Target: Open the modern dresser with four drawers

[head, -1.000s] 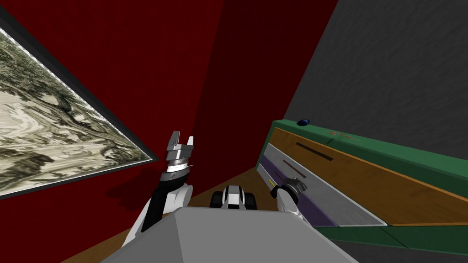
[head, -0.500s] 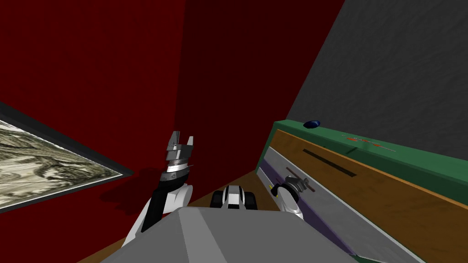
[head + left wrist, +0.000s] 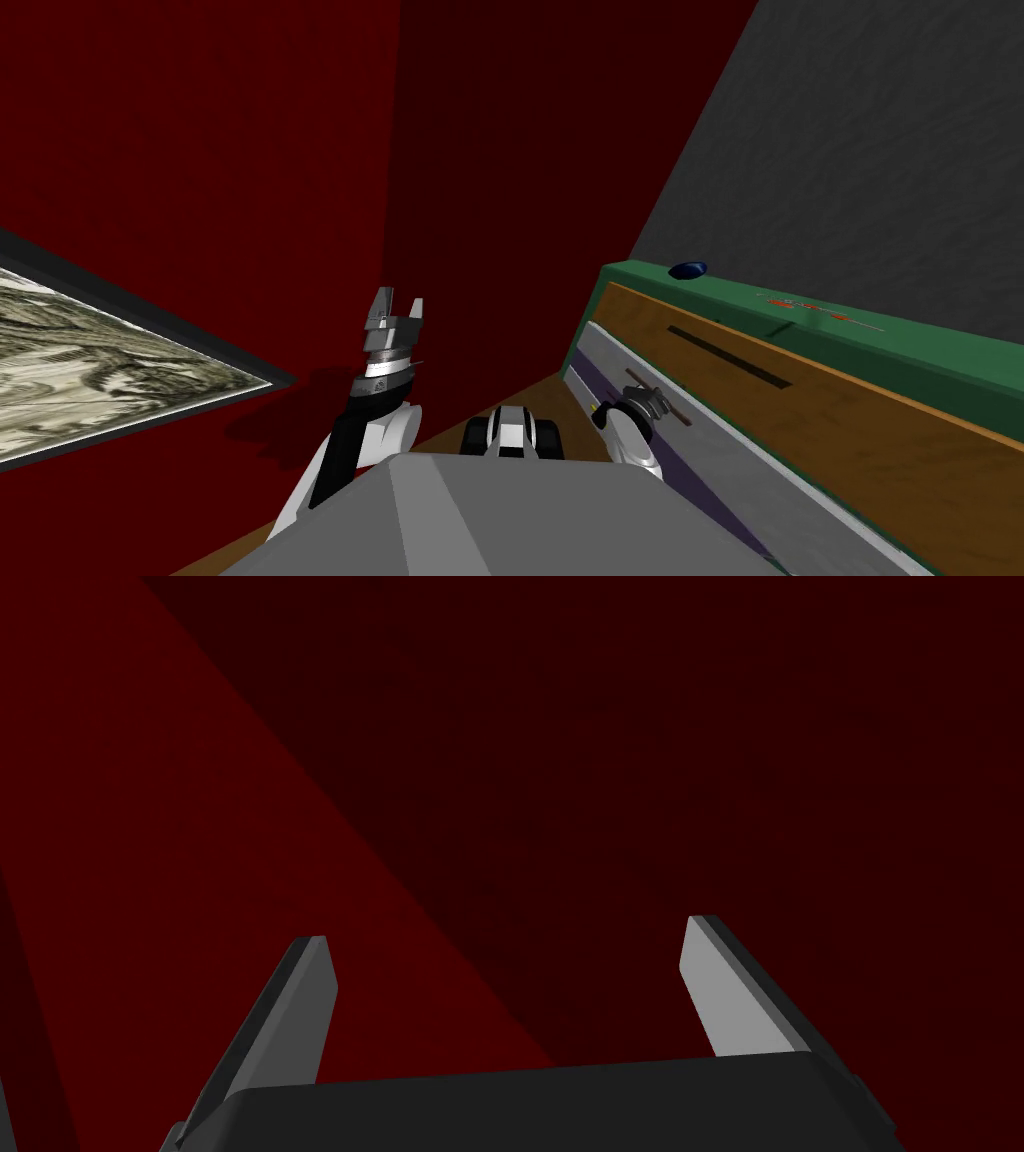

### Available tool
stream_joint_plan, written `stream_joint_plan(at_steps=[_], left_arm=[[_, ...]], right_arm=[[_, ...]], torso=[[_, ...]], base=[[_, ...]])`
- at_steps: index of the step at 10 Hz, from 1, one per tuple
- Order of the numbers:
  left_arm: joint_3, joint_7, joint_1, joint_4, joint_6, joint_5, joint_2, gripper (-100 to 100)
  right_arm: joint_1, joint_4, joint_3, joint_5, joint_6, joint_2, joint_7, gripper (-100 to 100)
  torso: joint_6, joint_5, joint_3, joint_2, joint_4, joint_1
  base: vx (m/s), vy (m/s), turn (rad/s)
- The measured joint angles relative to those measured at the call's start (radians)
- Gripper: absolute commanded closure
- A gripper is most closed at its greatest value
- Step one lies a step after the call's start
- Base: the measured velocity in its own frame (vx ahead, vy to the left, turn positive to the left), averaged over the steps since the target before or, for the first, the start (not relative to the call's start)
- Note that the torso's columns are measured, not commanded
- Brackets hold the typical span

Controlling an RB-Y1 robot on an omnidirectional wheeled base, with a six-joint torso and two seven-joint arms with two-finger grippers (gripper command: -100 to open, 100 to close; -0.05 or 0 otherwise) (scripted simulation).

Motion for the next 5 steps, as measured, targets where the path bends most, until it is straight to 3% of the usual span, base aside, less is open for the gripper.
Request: stream_joint_plan(at_steps=[3, 5], left_arm=[[0.000, 0.000, 0.000, 0.000, 0.000, 0.000, 0.000, 0], [0.000, 0.000, 0.000, 0.000, 0.000, 0.000, 0.000, 0]], right_arm=[[0.005, -0.002, 0.007, 0.000, -0.001, 0.019, 0.014, 100], [0.006, -0.009, 0.012, 0.011, 0.005, 0.030, 0.015, 100]], torso=[[-0.001, 0.002, -0.005, -0.006, 0.001, -0.011], [-0.001, -0.001, -0.003, -0.004, -0.001, -0.005]], base=[[-0.051, 0.130, -0.007], [-0.092, 0.177, -0.008]])
